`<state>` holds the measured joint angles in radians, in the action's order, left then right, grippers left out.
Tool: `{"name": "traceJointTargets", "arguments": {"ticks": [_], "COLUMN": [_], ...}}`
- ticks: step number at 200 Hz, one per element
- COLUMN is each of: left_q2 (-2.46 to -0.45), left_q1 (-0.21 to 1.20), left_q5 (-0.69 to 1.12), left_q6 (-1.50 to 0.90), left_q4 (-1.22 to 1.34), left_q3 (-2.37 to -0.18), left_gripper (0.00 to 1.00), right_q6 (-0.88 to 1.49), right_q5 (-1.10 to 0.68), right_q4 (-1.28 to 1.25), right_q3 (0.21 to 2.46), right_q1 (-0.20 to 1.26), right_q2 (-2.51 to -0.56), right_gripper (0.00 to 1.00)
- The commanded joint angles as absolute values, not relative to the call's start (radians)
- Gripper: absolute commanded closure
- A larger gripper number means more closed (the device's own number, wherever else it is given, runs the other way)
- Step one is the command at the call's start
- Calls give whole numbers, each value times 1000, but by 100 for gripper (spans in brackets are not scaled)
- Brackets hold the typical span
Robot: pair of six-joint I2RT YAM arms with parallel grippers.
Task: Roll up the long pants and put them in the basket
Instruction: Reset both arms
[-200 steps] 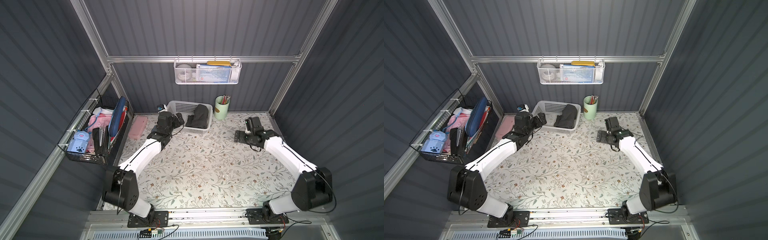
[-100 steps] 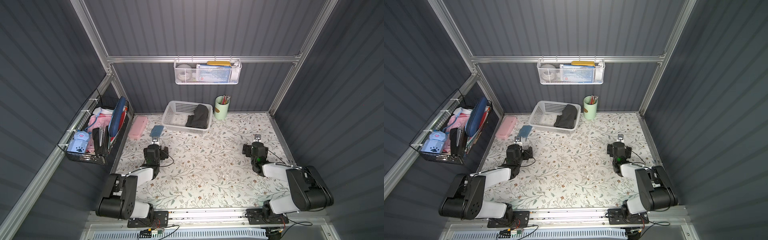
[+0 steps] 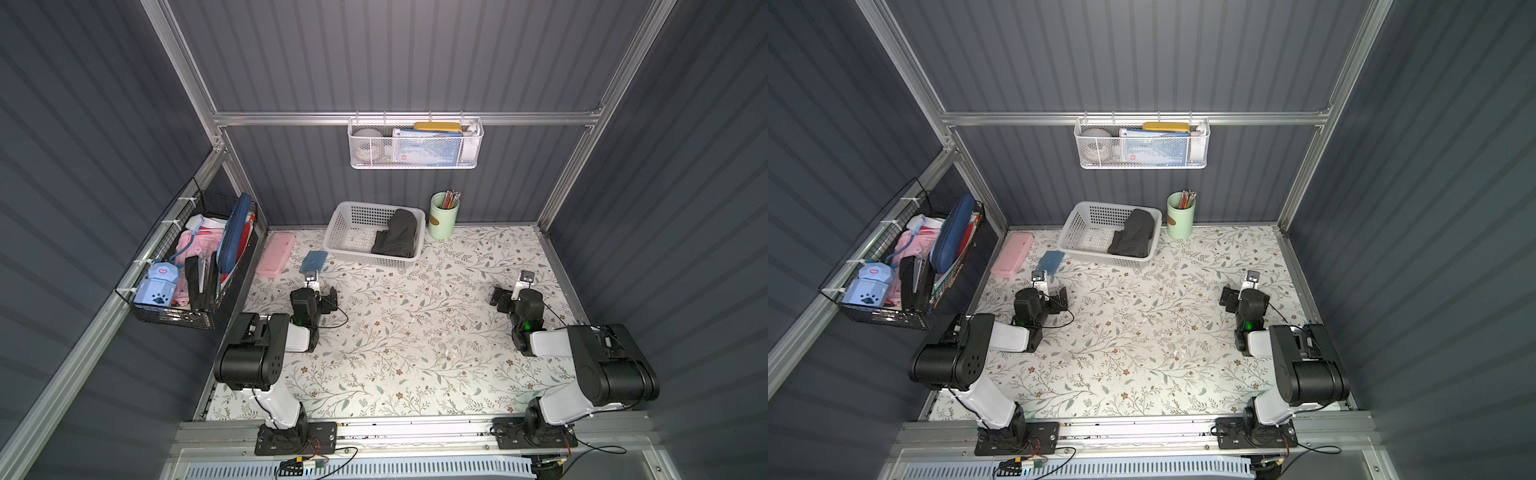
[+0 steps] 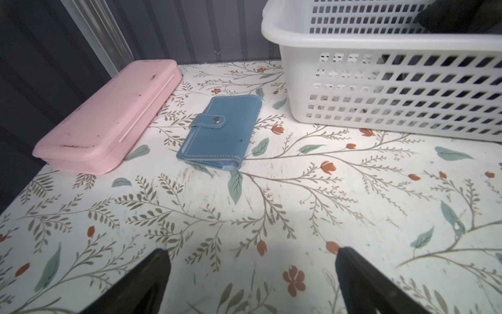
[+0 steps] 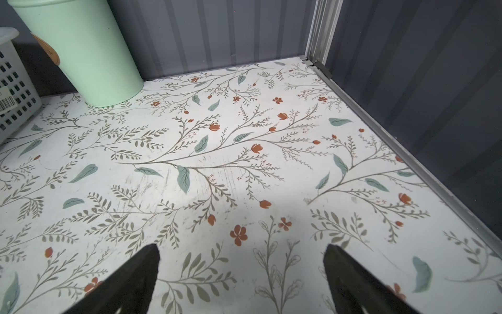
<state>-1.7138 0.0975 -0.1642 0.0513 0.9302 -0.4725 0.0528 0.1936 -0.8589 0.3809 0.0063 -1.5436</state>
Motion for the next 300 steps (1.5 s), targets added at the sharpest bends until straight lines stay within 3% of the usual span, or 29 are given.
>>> {"name": "traceJointTargets", "arguments": {"ticks": [1,64,82,93,105,116,123,142,158,175,202,300], "left_q2": [-1710,-1707,-1673,-1707,-1681,-1710,-1706,-1704,-1700,-1701,-1697,-1703], "left_q1": [94,91,86,86,86,94,94,89,89,86,86,80], "left_q5": [-122,-104,152,-16,-329,-118,-66,-155,-49,-176,66,-54], "left_q6": [58,64,175,84,-50,77,85,36,84,21,134,76], "left_q4": [931,950,1132,1271,1015,914,990,951,953,951,1024,926], "left_q3": [-500,-490,-359,-330,-431,-499,-459,-477,-466,-468,-428,-478], "left_gripper": [1,1,0,1,1,1,0,1,1,1,1,0], "right_q6": [63,58,58,59,58,58,58,58,58,58,58,58], "right_q5": [176,174,175,174,175,175,176,175,175,175,174,175], "right_q4": [-848,-952,-953,-953,-953,-953,-953,-954,-954,-954,-954,-954], "right_q3": [399,376,376,376,376,376,376,376,374,376,376,376], "right_q1": [5,5,5,5,5,5,5,5,5,5,5,5], "right_q2": [-1529,-1562,-1562,-1562,-1562,-1562,-1563,-1562,-1563,-1563,-1562,-1563], "right_gripper": [1,1,1,1,1,1,1,1,1,1,1,1]}}
